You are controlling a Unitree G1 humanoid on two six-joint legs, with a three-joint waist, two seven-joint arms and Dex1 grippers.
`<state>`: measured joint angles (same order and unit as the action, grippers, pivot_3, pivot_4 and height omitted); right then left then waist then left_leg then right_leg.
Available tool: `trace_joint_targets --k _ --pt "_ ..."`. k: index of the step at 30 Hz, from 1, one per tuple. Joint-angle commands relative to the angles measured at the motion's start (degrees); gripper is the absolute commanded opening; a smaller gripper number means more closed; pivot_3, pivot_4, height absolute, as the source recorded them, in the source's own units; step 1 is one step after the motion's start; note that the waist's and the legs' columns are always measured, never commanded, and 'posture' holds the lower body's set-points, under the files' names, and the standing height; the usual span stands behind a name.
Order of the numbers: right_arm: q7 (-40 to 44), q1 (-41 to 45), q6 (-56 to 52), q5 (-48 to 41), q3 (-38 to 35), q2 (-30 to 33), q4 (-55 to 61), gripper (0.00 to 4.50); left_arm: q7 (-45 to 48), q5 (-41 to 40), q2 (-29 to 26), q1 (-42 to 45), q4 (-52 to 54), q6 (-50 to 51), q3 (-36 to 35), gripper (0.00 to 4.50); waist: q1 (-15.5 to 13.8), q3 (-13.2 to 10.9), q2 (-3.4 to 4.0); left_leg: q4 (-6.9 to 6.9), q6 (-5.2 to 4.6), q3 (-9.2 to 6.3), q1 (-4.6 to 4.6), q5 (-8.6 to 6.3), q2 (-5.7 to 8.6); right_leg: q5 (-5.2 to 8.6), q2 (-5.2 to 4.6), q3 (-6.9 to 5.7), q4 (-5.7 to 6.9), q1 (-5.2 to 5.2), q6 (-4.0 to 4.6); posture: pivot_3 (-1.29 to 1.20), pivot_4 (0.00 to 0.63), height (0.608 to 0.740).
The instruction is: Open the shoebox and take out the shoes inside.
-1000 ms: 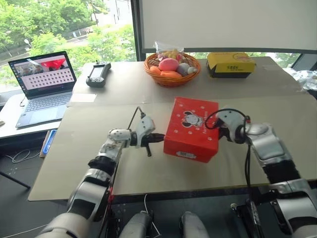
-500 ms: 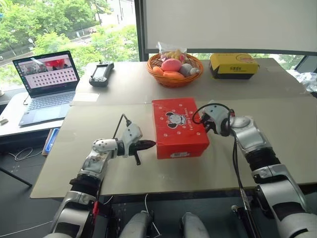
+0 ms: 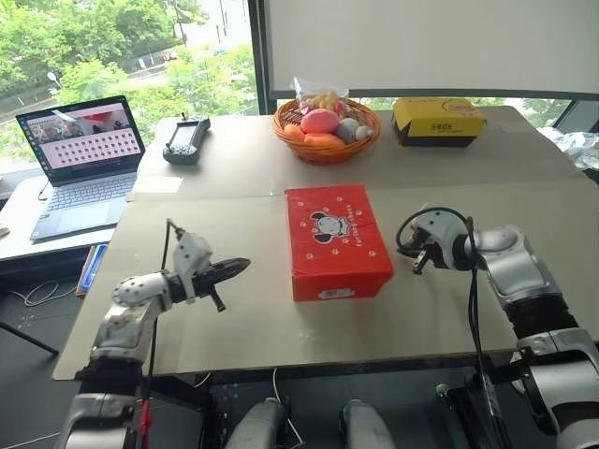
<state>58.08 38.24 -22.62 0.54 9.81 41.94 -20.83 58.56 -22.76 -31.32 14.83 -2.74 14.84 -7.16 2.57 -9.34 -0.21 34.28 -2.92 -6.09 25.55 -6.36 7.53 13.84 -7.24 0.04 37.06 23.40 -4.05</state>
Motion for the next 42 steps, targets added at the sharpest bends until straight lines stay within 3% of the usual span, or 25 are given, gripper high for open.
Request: trace_joint_targets --k 1,4,8,9,22,34,38,42 --pt "7.89 -2.86 0.58 -4.91 -1.6 3.02 7.95 0.02 -4.39 -11.65 -0.59 -5.99 16.24 11.69 -5.22 0.0 -0.14 -0.01 0.02 -0.01 0.0 -0.01 -0.01 0.0 0.0 0.02 0.0 -0.01 -0.01 0.0 0.01 0.0 0.15 0.74" --pt "9.75 -3.05 -2.51 -8.15 -3.13 3.07 9.39 0.02 -7.01 -15.33 -0.39 -11.67 23.64 15.68 -6.07 0.0 -0.46 -0.02 0.04 -0.03 0.01 -0.01 -0.07 -0.01 -0.03 0.08 -0.05 -0.01 -0.03 0.02 -0.07 0.0 0.15 0.74" --pt "11.93 -2.52 -3.57 -11.07 -3.68 2.42 9.14 0.02 -5.54 -12.03 -1.79 -22.0 29.48 13.28 -2.4 0.0 -0.3 -0.03 0.04 -0.03 0.03 0.08 -0.1 -0.02 -0.11 0.18 -0.2 0.13 -0.06 -0.14 -0.27 0.0 0.15 0.74" --pt "11.77 -2.23 -3.62 -11.02 -3.64 2.25 8.72 0.02 -5.69 -11.85 -1.88 -22.51 29.82 13.19 -1.98 0.0 -0.39 -0.03 0.04 -0.03 0.04 0.16 -0.12 -0.03 -0.18 0.34 -0.22 0.18 -0.06 -0.17 0.02 0.0 0.15 0.74" --pt "10.79 3.14 -7.51 -16.38 -7.51 -0.41 5.82 0.02 -6.9 -8.96 -2.61 -23.48 30.18 10.75 1.35 0.0 -1.51 -0.07 0.07 -0.35 0.06 0.33 -0.08 -0.03 -0.38 0.31 -0.25 0.36 0.01 0.1 0.37 0.0 0.15 0.74" --pt "10.77 12.11 -13.87 -17.51 -4.95 2.1 19.95 0.02 -7.41 -7.35 -2.23 -23.36 28.79 8.86 3.07 0.0 -1.75 -0.08 0.07 -0.36 0.12 0.48 0.27 -0.06 -0.34 0.15 -0.19 0.3 -0.05 0.76 0.45 0.0 0.15 0.74" --pt "4.98 20.22 -19.17 -16.17 -2.26 -1.33 25.87 0.02 -7.53 -7.18 -2.16 -23.17 28.48 8.63 3.3 0.0 -1.61 -0.08 0.08 -0.37 0.13 0.49 0.32 -0.07 -0.37 0.14 -0.19 0.35 -0.02 0.79 0.44 0.0 0.15 0.74" --pt "-2.21 25.43 -25.67 -20.63 -5.54 -8.27 31.7 0.02 -8.26 -7.05 -2.0 -23.49 28.74 8.63 3.47 0.0 -1.51 -0.08 0.09 -0.41 0.14 0.47 0.33 -0.07 -0.4 0.16 -0.17 0.4 0.05 0.85 0.47 0.0 0.15 0.74"
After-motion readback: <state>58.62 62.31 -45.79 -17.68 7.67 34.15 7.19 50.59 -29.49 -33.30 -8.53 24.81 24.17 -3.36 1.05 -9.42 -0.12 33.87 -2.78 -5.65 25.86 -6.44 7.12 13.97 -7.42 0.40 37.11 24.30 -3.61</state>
